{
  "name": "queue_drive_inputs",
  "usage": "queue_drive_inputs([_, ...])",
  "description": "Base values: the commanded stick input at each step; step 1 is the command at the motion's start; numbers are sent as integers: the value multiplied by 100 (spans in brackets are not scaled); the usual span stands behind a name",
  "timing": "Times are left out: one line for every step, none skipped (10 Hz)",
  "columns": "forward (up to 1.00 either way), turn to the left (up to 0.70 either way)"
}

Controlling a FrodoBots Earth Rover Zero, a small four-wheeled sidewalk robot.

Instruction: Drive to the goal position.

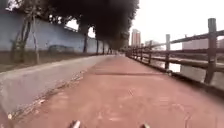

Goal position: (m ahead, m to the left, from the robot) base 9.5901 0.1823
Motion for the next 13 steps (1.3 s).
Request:
queue_drive_inputs([70, -22])
queue_drive_inputs([70, -13])
queue_drive_inputs([70, -7])
queue_drive_inputs([70, 0])
queue_drive_inputs([70, 0])
queue_drive_inputs([70, 0])
queue_drive_inputs([70, 0])
queue_drive_inputs([70, 0])
queue_drive_inputs([70, 0])
queue_drive_inputs([70, 0])
queue_drive_inputs([70, 0])
queue_drive_inputs([70, 0])
queue_drive_inputs([70, 0])
